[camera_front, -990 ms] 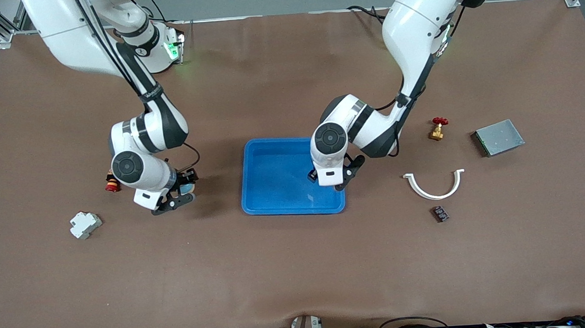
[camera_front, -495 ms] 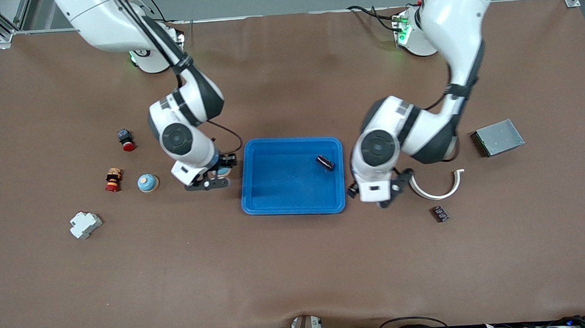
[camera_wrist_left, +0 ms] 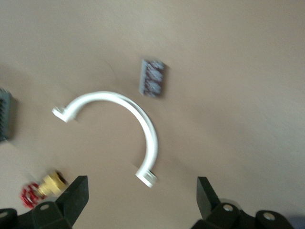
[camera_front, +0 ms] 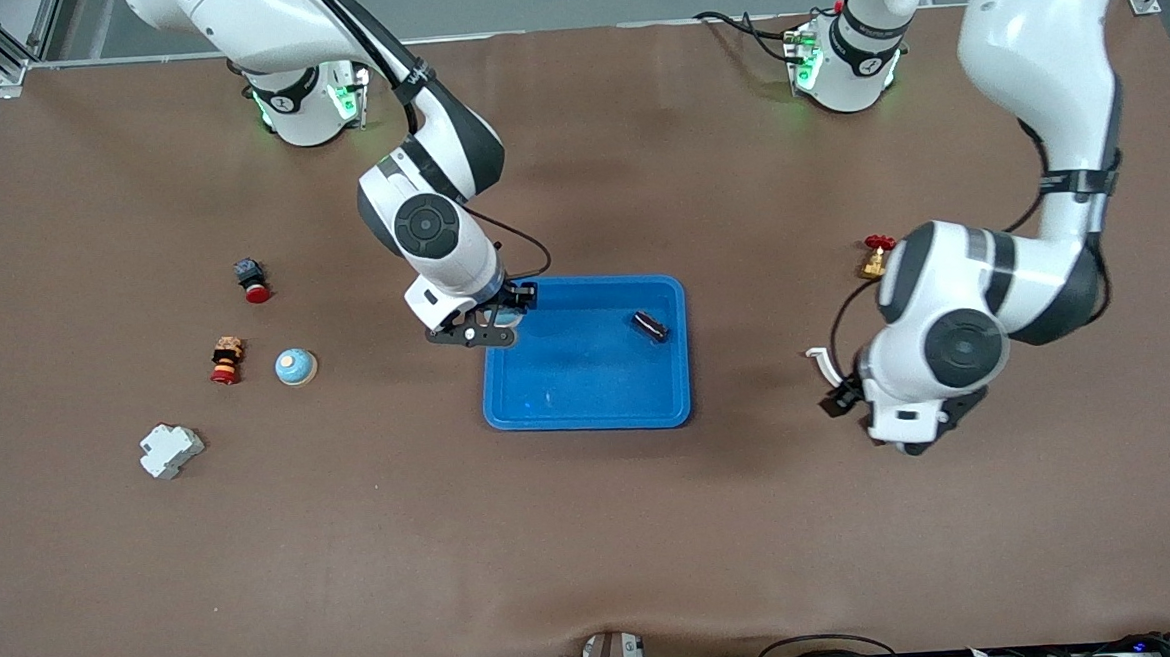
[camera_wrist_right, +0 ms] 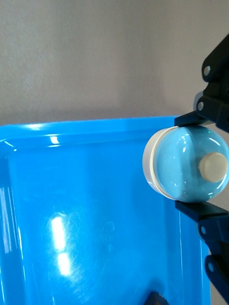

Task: Place electrolytic capacitor and blue bell in tray
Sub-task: 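Grasp the second capacitor with the left gripper while the right gripper holds the bell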

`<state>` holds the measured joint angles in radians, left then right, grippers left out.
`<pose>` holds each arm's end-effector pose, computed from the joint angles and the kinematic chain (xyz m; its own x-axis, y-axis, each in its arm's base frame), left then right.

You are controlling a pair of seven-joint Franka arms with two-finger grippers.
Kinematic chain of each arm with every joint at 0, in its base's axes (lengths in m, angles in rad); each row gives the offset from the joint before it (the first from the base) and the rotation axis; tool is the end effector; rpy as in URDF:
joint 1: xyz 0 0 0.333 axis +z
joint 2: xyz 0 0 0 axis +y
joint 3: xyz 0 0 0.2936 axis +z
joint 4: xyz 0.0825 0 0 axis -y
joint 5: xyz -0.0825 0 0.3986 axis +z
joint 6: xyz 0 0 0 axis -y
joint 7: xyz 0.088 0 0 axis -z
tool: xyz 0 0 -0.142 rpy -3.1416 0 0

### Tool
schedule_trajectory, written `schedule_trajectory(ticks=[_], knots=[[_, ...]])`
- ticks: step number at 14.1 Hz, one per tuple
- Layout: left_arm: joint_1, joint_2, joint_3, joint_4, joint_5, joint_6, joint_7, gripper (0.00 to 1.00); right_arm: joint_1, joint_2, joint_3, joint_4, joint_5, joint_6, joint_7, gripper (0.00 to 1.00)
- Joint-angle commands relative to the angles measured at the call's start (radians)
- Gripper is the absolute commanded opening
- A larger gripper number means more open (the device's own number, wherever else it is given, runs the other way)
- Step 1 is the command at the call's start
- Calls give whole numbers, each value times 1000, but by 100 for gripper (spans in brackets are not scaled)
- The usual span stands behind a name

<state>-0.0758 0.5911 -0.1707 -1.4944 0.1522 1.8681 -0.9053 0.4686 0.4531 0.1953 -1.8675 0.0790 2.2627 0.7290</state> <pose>0.6621 -0.1373 0.2532 0.8061 0.5837 -0.0976 0.5613 -0.8063 -0.1864 0.4957 0.3912 0.2084 0.9823 -0.1279 -0.1367 -0.1382 -0.9880 -0.0691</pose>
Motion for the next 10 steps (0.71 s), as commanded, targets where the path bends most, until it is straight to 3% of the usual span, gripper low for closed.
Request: schedule_trajectory(ticks=[1,10], knots=[[73,4,-9,-7,17,-1,112,100,4,33,-5,34,19,9,13,12],[177,88,-9,-7,18,167,305,100,36,119,-7,70,18,60,12,12]])
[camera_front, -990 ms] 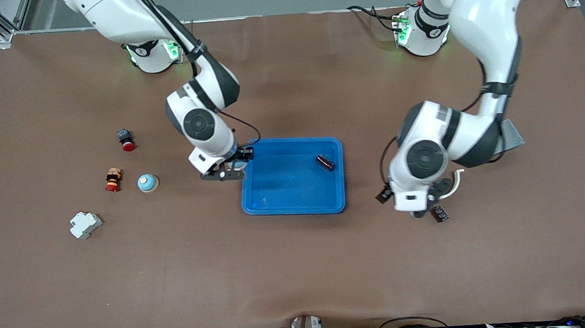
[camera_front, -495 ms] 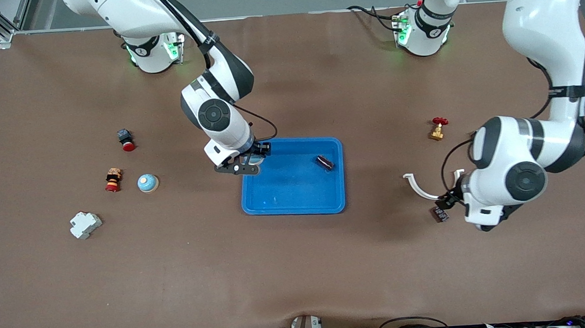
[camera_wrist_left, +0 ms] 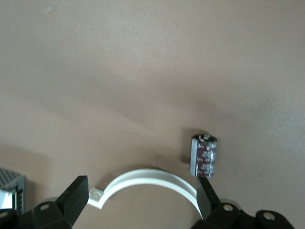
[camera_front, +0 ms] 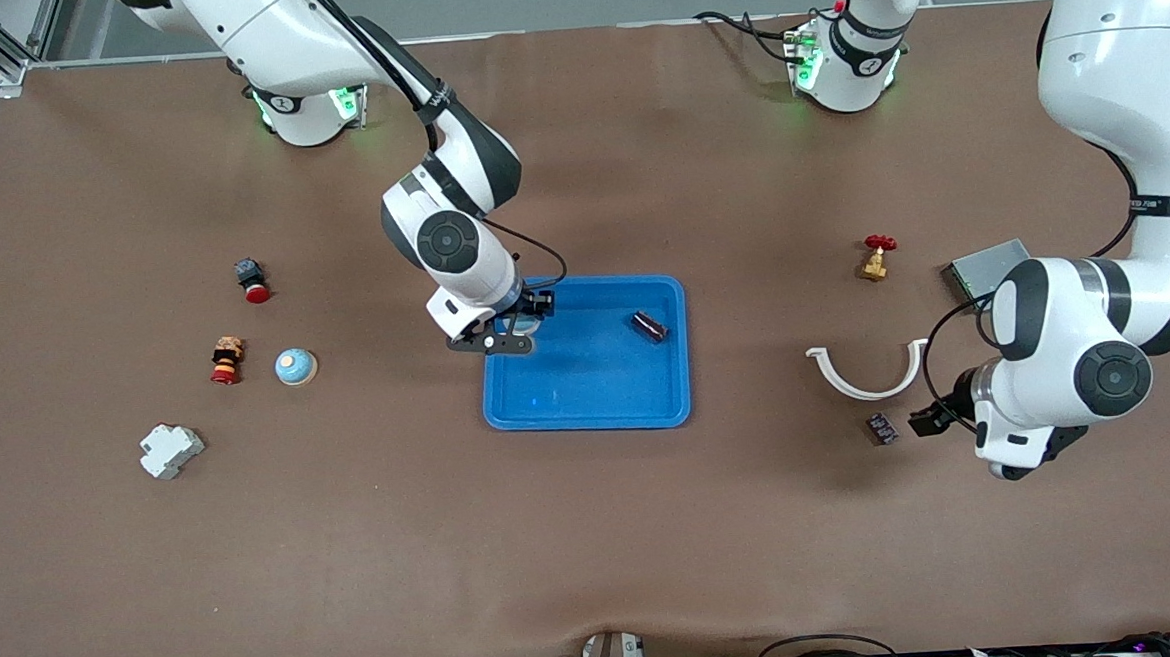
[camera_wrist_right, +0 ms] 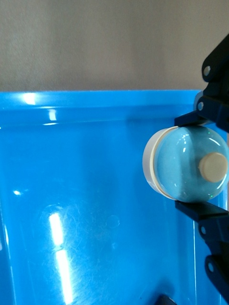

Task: Place electrolytic capacitor and blue bell in tray
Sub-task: 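Grasp the second capacitor with the left gripper while the right gripper holds the bell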

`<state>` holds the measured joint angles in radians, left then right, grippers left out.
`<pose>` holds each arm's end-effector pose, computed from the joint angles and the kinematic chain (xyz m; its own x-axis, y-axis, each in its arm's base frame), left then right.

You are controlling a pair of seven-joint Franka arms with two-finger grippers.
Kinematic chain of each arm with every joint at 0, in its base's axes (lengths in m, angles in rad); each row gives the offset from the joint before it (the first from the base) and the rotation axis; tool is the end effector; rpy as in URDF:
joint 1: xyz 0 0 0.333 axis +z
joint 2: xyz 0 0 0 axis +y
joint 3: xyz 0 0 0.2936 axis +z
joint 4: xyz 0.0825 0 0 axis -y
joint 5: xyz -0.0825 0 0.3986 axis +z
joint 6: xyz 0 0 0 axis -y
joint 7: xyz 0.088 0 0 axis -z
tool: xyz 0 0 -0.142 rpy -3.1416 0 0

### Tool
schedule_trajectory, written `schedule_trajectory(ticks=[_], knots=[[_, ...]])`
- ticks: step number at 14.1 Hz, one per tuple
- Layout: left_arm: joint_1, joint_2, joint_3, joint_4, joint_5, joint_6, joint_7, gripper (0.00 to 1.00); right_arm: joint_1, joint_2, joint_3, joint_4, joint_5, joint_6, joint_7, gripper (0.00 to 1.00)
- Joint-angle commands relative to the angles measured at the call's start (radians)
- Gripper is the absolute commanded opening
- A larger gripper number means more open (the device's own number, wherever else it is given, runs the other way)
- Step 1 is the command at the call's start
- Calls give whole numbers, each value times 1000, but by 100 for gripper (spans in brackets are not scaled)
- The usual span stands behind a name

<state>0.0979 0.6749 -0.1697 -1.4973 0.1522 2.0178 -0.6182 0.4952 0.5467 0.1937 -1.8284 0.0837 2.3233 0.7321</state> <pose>0.6894 -0.0241 0.2043 0.8704 0.4810 -0.1048 0.4720 -0.8759 -0.0998 0.4937 0.4094 0.1713 0.9824 -0.1197 -0.1432 -0.1325 -0.9876 -0.0836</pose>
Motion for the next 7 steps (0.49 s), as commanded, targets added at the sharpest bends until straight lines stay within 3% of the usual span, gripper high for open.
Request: schedule_trajectory(ticks=[1,7], knots=[[5,9,-10,-4,18,21,23,100,11,35,-5,38,11,-1,9,12],[-9,38,-11,-11,15,123,97,96,23,76,-11,60,-1,11,9,12]])
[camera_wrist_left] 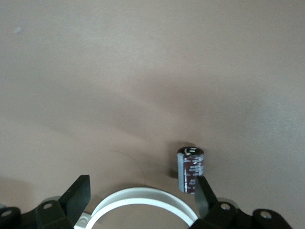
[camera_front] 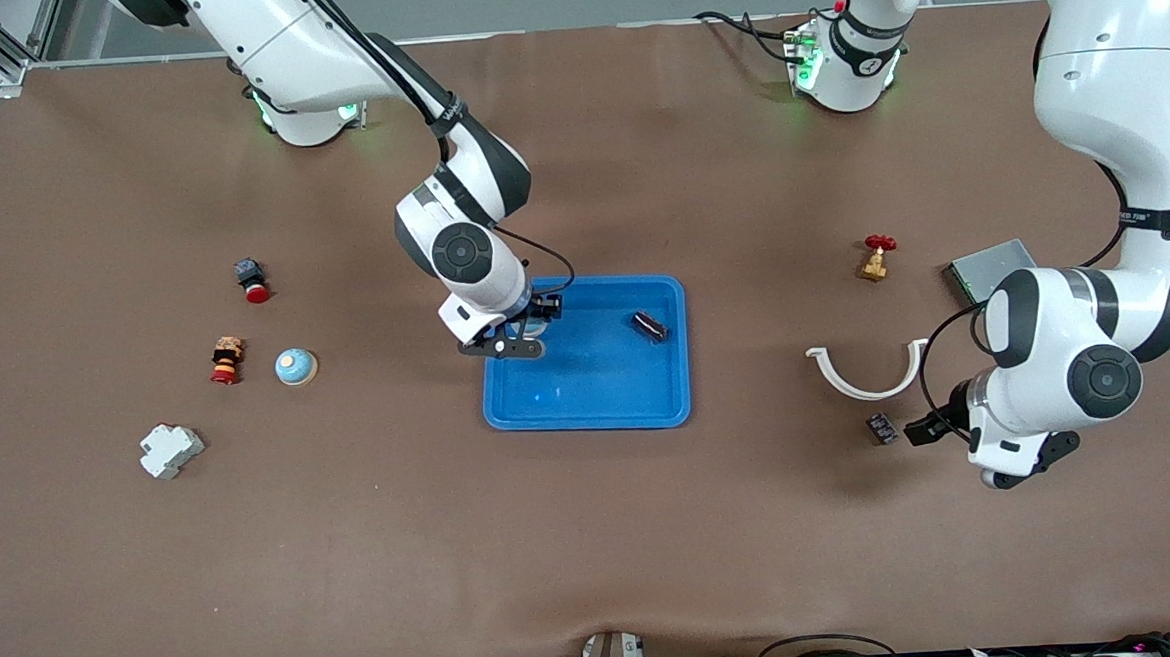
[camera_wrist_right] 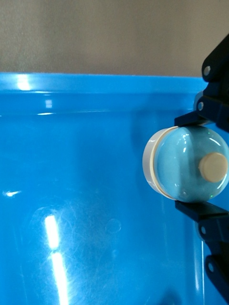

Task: Place electrolytic capacitor and blue bell in tray
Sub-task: 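Grasp the second capacitor with the left gripper while the right gripper holds the bell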

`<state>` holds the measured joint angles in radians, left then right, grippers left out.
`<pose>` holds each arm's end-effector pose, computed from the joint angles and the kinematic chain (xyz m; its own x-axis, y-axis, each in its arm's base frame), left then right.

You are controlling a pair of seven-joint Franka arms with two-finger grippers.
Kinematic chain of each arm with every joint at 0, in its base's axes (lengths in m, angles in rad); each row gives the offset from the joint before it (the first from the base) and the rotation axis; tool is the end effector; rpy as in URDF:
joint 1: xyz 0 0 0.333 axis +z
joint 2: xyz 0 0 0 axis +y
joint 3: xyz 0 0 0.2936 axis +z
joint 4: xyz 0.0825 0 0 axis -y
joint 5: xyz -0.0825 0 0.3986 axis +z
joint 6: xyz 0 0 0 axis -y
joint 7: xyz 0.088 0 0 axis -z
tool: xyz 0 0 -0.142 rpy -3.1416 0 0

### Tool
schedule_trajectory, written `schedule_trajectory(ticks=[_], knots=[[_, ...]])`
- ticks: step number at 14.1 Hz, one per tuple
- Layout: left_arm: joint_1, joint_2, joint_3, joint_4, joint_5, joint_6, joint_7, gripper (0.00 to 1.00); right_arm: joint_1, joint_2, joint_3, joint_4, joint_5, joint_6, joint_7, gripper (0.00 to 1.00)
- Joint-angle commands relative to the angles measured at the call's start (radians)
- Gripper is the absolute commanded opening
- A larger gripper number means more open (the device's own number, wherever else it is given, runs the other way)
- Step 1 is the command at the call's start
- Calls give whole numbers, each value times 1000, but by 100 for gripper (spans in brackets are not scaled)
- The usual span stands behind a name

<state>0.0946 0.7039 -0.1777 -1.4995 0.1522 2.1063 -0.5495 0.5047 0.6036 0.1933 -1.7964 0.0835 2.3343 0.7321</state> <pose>0.6978 -0.0336 0.1902 0.9105 0.4081 -0.0673 0.4053 -0.9127 -0.0519 0.4931 0.4163 0.1494 0.9806 -0.1159 -0.1584 -0.1297 -0.9883 -0.0797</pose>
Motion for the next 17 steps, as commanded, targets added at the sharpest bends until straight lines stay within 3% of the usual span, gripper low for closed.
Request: schedule_trajectory(ticks=[1,12,17], knots=[[-6,15,-3,-7,15,46,29,96,14,22,-11,29,-1,0,9,12],[-9,69,-11,-7,-65,123,10,79,15,51,-12,40,1,17,9,16],[-10,91,-13,-10,-63,130,14,66,15,56,-12,42,-2,17,9,31]])
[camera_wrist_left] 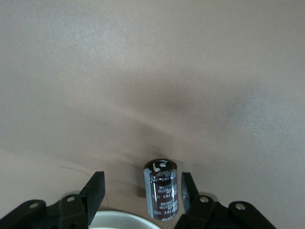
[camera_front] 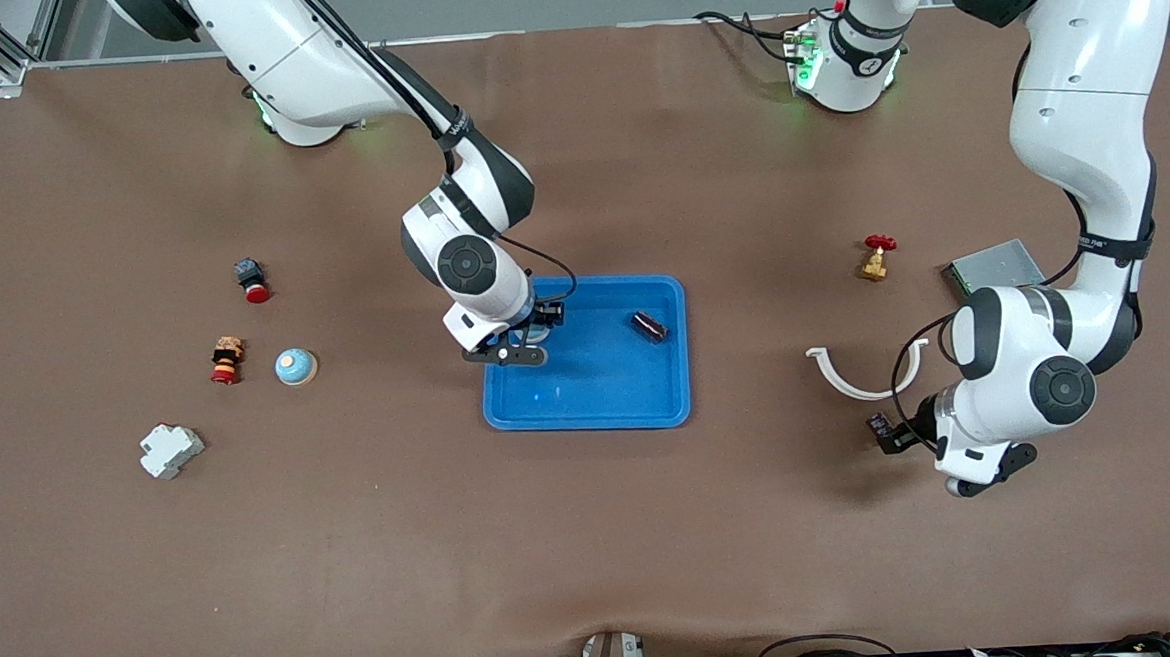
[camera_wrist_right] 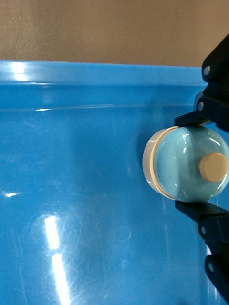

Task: Place electrolytic capacitor and blue bell in tray
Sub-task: 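Lower the blue bell into the tray and open the right gripper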

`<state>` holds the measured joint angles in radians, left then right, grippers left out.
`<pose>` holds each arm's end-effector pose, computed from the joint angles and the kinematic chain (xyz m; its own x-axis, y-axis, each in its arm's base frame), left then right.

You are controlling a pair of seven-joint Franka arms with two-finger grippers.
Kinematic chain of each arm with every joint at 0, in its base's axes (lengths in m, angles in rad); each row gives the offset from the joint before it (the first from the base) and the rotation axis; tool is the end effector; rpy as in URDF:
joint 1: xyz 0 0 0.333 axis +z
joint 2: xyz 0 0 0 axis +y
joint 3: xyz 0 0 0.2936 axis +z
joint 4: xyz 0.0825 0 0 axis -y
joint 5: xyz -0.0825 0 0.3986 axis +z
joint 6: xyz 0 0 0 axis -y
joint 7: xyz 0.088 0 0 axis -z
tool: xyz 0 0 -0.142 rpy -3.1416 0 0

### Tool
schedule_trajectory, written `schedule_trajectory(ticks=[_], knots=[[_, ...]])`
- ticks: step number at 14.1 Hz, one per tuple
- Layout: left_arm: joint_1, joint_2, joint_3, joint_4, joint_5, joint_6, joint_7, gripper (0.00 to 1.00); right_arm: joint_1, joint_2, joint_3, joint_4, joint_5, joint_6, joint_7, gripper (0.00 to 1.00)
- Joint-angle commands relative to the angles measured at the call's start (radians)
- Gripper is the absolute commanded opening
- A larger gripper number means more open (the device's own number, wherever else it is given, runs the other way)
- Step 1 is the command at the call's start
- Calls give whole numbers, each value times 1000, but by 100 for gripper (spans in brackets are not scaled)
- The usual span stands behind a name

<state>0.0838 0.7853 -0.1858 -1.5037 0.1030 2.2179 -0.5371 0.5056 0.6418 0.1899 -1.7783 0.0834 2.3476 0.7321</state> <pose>0.6982 -0.0528 0.1414 0.9107 0.4062 -0.0751 0.4084 -0.9127 0.0165 0.4954 0.4161 0.1334 0.9786 -0.1221 -0.1654 -0.1362 -0.9877 -0.0770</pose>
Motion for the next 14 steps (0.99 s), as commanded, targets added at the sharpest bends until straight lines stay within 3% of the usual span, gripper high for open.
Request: schedule_trajectory(ticks=[1,5,6,9,10,14], knots=[[-4,11,-6,-6,-14,19,2,63,14,19,-9,23,-2,4,7,34],[-9,17,-6,-6,-16,19,2,58,14,25,-9,23,-2,16,7,46],[-7,20,-6,-7,-16,19,5,52,14,25,-9,23,-2,16,7,57],[-9,23,-6,-6,-16,17,0,17,14,25,-9,23,-2,16,6,100],[-9,19,-6,-6,-17,17,-4,2,14,25,-9,23,-2,16,6,100],[-2,-1,-6,-4,-12,17,9,0,13,10,-4,23,1,-1,1,100]])
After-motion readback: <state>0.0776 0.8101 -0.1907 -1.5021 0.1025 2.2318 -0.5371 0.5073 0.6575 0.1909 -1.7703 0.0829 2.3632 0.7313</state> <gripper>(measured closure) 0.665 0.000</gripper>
